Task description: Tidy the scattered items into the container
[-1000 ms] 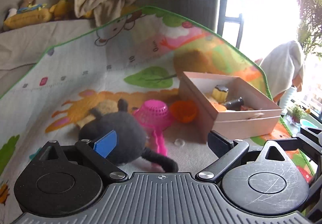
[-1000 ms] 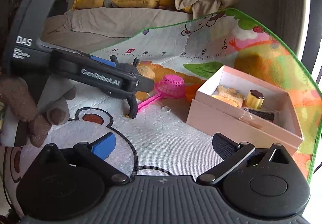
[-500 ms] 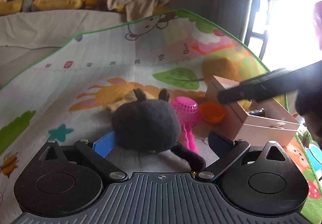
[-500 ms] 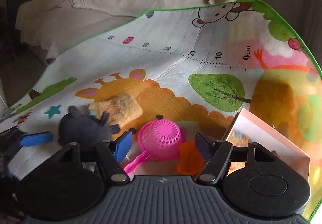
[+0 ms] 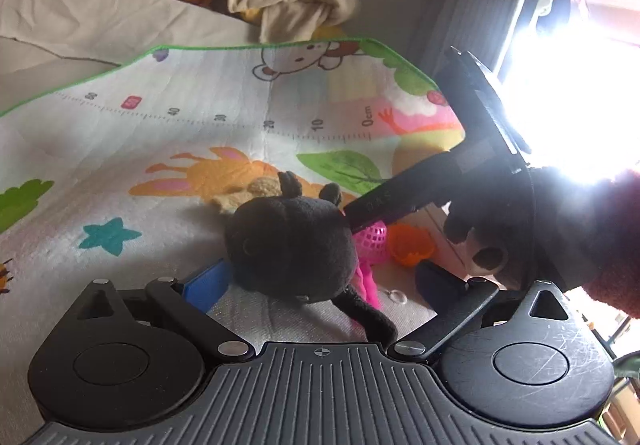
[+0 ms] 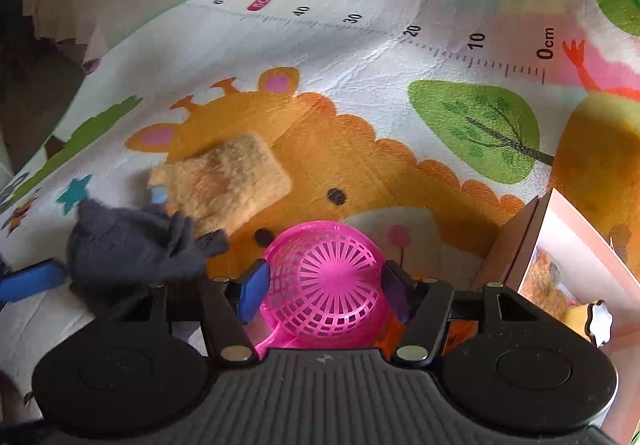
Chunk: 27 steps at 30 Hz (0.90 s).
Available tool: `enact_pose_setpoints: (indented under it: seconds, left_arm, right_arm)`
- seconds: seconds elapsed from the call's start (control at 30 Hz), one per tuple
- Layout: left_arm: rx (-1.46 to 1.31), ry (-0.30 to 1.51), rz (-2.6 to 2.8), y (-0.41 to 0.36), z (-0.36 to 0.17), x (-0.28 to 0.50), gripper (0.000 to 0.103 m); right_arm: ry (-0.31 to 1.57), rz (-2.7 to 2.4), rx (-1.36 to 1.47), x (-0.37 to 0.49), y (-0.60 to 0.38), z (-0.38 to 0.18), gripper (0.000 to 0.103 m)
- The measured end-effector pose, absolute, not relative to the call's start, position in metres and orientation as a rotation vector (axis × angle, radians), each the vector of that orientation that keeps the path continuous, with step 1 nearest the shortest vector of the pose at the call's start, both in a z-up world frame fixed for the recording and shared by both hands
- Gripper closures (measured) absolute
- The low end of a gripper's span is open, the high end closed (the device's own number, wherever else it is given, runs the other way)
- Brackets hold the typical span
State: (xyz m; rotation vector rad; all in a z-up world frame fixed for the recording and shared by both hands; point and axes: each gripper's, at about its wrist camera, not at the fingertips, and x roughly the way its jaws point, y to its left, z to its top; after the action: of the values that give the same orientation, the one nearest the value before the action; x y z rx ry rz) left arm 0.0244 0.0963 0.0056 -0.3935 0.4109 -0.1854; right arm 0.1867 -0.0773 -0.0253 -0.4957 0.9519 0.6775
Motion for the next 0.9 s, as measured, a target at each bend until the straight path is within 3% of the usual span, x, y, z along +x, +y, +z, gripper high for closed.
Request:
enact_pose_setpoints:
  seconds: [0.23,0.43,0.6,0.9]
  left_arm:
    - [-0.472,0.347,-0.416,0.108,0.003,0.019,0.000]
    - [-0.455,0.281,-0.480,0.103,0.007,0.009,0.000]
    - [-0.498,0.352,-0.365,0.108,0.004,0.018,0.000]
    - [-0.297,0.454,-0.266,0.076,0.007,0.030,0.000]
  right_arm:
    - [1.007,0.761,-0.496,0.136,-0.111,0.007,0.042]
    - [1.022,0.802,-0.554,0.112,-0.125,0.001,0.041]
    - [0.817,0.735,-0.748,0.123,-0.111,0.017,0.040]
    - [0.866,0.627,-1.149,0.183,-0.061,-0.044,0.031]
